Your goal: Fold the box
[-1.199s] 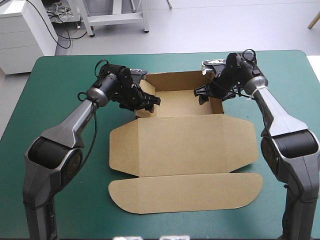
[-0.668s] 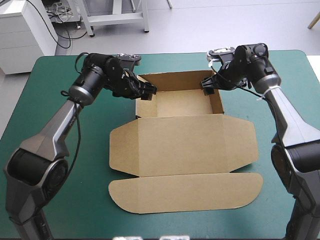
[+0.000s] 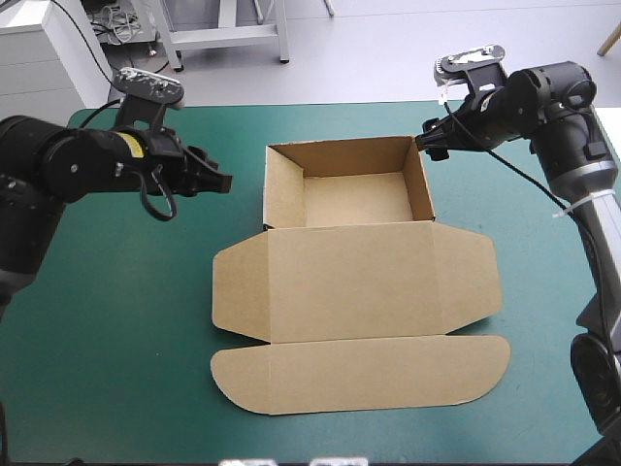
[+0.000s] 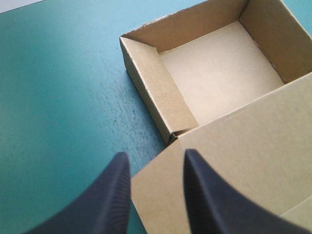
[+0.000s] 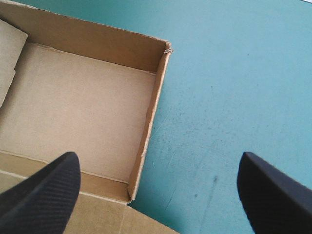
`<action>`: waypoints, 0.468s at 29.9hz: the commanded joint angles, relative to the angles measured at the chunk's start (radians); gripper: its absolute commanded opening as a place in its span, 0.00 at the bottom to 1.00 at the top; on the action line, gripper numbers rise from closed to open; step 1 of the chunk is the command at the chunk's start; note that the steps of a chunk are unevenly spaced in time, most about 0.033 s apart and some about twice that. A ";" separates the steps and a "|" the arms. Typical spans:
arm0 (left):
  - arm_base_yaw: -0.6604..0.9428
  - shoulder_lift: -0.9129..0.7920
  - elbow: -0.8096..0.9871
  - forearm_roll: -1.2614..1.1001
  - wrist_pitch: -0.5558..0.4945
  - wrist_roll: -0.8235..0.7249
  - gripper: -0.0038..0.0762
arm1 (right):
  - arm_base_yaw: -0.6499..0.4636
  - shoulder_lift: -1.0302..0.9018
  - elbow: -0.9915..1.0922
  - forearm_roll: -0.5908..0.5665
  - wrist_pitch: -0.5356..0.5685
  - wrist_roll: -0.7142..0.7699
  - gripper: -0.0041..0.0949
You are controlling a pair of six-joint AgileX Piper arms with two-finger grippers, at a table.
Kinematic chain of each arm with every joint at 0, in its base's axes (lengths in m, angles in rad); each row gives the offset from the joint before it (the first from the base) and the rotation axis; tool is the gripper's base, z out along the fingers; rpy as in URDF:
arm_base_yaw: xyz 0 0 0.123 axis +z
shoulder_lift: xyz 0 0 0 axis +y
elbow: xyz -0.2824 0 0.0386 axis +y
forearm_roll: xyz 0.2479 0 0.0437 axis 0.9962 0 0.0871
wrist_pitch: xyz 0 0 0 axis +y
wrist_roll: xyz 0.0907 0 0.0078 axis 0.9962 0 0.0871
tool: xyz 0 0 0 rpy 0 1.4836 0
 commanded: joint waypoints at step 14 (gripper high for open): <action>0.003 -0.338 0.559 0.003 -0.094 0.032 0.04 | -0.002 0.081 -0.022 0.004 -0.042 0.000 0.85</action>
